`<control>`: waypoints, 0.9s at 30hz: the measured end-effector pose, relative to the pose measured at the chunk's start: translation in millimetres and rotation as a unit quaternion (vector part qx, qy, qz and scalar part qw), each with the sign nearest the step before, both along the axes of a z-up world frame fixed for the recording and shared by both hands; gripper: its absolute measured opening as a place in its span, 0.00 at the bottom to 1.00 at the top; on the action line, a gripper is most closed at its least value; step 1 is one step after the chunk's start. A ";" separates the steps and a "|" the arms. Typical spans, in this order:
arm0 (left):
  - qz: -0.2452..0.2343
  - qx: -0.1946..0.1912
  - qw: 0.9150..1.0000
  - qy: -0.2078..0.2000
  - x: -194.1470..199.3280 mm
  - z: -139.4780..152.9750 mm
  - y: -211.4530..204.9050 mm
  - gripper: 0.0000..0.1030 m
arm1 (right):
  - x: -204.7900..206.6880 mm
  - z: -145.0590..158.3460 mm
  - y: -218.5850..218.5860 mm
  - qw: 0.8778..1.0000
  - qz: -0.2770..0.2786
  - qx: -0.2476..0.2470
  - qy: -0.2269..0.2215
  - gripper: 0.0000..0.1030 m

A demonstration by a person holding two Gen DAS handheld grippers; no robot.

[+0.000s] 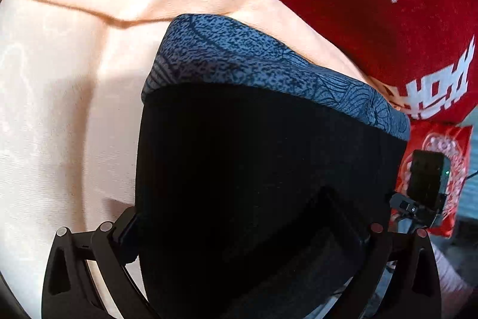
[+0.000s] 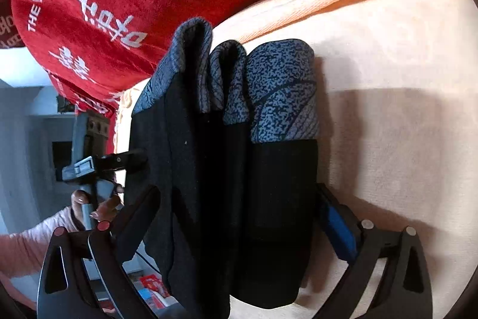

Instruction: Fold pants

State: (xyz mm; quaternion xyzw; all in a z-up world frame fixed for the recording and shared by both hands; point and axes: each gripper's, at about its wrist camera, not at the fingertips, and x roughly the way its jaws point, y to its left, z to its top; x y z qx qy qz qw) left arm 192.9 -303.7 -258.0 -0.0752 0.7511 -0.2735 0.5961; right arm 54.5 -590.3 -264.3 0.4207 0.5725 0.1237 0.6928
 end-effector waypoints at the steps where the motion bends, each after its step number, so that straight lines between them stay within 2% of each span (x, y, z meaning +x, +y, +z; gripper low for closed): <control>1: -0.002 0.002 1.000 -0.002 -0.5 1.0 -0.7 1.00 | 0.6 -1.1 -1.1 1.000 -0.007 0.004 0.006 0.99; 4: -0.002 0.013 1.000 -0.003 -1.9 3.1 -5.4 1.00 | 0.9 -1.0 -2.3 1.000 -0.013 0.001 0.018 0.99; 6: -0.003 0.024 1.000 -0.016 -3.2 6.5 -9.3 1.00 | 3.1 2.1 0.6 0.999 -0.009 -0.021 0.033 0.94; 7: -0.009 0.033 0.999 -0.037 -6.3 12.6 -12.4 0.99 | 3.8 2.4 0.8 0.999 -0.007 -0.026 0.039 0.81; 9: -0.018 0.038 0.997 -0.067 -12.5 24.2 -17.1 0.89 | 3.5 4.4 0.3 0.999 -0.008 -0.016 0.039 0.70; 11: -0.016 0.035 0.996 -0.079 -15.2 32.1 -17.7 0.78 | 0.6 9.4 -2.8 0.999 -0.014 -0.013 0.035 0.50; 13: -0.015 0.032 0.995 -0.092 -18.1 43.3 -15.4 0.69 | -3.1 15.3 -5.9 0.999 -0.024 0.001 0.030 0.44; 15: -0.019 0.026 0.994 -0.104 -21.7 54.7 -13.7 0.60 | -5.0 22.5 -4.6 0.999 -0.023 0.004 0.022 0.42; 22: -0.037 0.023 0.992 -0.119 -38.1 82.9 -7.1 0.60 | -21.4 42.9 3.9 0.999 -0.020 0.024 0.011 0.40; 27: -0.051 0.020 0.991 -0.125 -62.9 101.9 3.8 0.60 | -52.6 56.8 23.3 0.999 -0.034 0.035 0.006 0.40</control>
